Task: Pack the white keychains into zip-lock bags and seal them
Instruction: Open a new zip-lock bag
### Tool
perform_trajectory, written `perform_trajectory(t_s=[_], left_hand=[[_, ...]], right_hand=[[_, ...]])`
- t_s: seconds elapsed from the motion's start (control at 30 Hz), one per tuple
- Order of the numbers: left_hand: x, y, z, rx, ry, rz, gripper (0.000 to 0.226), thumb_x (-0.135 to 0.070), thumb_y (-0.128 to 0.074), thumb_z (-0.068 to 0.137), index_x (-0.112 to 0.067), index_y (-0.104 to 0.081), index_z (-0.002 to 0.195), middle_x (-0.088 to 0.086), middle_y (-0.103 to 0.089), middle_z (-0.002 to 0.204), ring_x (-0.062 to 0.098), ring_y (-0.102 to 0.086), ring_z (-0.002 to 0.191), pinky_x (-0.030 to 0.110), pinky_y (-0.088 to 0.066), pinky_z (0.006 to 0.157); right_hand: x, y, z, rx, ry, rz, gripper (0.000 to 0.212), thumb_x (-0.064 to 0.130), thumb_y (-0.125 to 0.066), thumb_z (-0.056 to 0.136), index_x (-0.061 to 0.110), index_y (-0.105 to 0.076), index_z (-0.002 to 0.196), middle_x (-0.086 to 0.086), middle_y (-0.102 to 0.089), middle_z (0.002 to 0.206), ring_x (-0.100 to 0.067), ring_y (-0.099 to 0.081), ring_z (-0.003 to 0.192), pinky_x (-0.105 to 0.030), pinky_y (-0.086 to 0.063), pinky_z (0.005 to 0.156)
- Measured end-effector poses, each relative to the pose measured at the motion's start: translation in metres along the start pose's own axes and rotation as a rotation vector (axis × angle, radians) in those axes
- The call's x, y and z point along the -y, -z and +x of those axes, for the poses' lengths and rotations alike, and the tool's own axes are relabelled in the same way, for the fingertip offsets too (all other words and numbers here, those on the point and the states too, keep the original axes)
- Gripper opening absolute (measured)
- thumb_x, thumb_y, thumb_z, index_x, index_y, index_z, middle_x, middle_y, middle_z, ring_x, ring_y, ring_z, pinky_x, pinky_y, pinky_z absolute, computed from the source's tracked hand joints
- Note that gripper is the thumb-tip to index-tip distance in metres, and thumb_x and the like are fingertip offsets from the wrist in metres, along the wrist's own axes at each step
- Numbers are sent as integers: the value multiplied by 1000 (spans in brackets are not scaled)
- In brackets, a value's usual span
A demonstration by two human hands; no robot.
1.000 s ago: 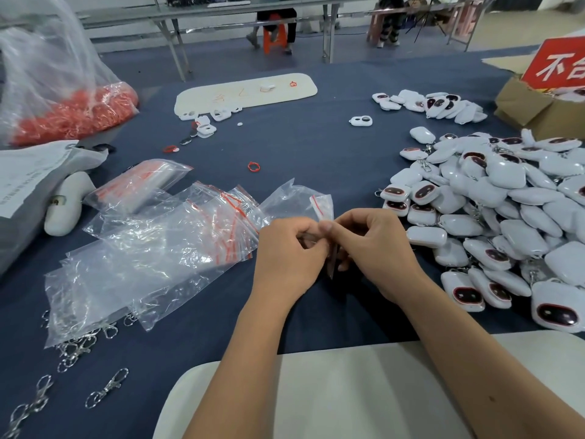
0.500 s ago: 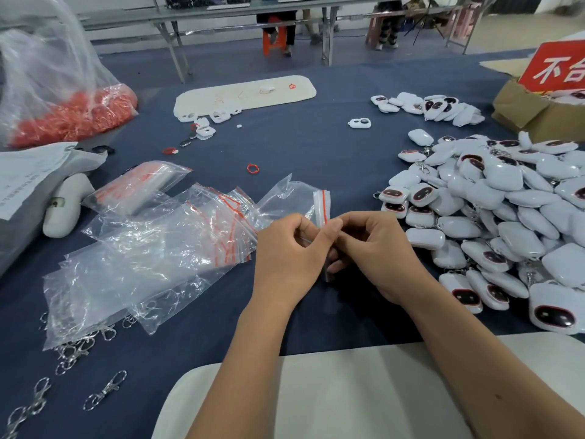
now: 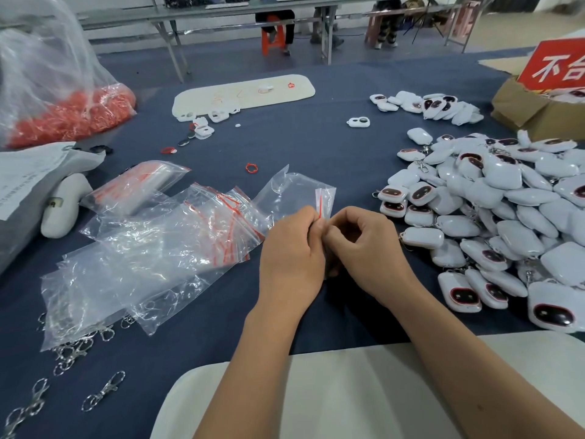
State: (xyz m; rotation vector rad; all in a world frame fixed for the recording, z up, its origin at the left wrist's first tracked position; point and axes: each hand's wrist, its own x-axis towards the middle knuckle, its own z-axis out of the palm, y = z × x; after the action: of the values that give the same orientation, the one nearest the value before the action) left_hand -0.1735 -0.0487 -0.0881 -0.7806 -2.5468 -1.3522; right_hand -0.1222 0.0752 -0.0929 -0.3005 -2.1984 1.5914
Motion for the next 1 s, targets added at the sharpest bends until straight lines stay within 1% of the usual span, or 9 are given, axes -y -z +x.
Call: perform_trajectory(t_s=[0.1,0.2,0.37,0.5,0.57,0.63,0.73,0.9,1.0], left_hand=[[-2,2,2,-24,22,-85,43,-16,-55,104,-30,-39,66,-9,-45,67,10,-40,65,27,-29,60],[2,7,4,43,94,-289,38,-17,-53,106,-22,-49,68,-10,-50,61,6,-42,59,25,-37,56],[8,10,5,159,240,-488,34,-24,-55,106,-8,-58,76,9,-52,66,22,-46,62,33,-36,56],[7,12,6,96,139,-370,37,-23,-58,103,0,-53,73,19,-49,68,18,-42,64,40,-38,61],[4,12,5,31,81,-279,38,-19,-60,100,-5,-49,67,6,-44,61,9,-39,60,31,-37,59],[2,16,5,-120,43,-184,39,-14,-61,99,-10,-44,63,-2,-40,56,8,-35,57,23,-31,54],[8,25,6,-330,29,-126,33,-17,-58,93,-7,-45,64,3,-44,55,15,-36,58,31,-32,56],[-5,17,-1,-270,-133,-103,30,-21,-59,86,-16,-45,60,-9,-42,51,15,-40,52,25,-31,50],[-16,7,-8,-202,-260,-53,32,-29,-53,94,-21,-44,64,-12,-40,55,12,-38,54,22,-29,53]], right_hand=[[0,3,1,96,27,25,24,20,-59,100,13,-66,78,-5,-69,62,-24,-66,48,-31,-52,45],[1,6,1,173,53,66,32,33,-60,102,11,-67,80,-6,-69,64,-32,-65,51,-34,-51,47],[1,7,1,184,58,105,33,30,-62,102,11,-68,77,-9,-68,63,-45,-61,56,-36,-48,47],[0,6,0,176,53,100,32,27,-63,101,12,-67,73,-10,-65,59,-31,-57,48,-33,-47,45],[0,6,-1,148,50,83,32,24,-63,101,12,-66,71,-11,-63,57,-24,-55,44,-30,-45,43],[0,7,0,44,25,62,32,17,-64,98,10,-61,67,-12,-60,54,-20,-52,39,-27,-41,42],[-4,7,2,-171,11,-37,30,11,-68,88,4,-56,62,-14,-57,52,-26,-50,38,-31,-40,43],[0,2,1,-179,40,-122,16,8,-72,82,9,-57,76,-6,-65,63,-13,-59,51,-28,-47,51],[0,5,2,-52,33,12,15,15,-74,91,15,-60,94,-5,-73,73,-24,-66,61,-33,-53,59]])
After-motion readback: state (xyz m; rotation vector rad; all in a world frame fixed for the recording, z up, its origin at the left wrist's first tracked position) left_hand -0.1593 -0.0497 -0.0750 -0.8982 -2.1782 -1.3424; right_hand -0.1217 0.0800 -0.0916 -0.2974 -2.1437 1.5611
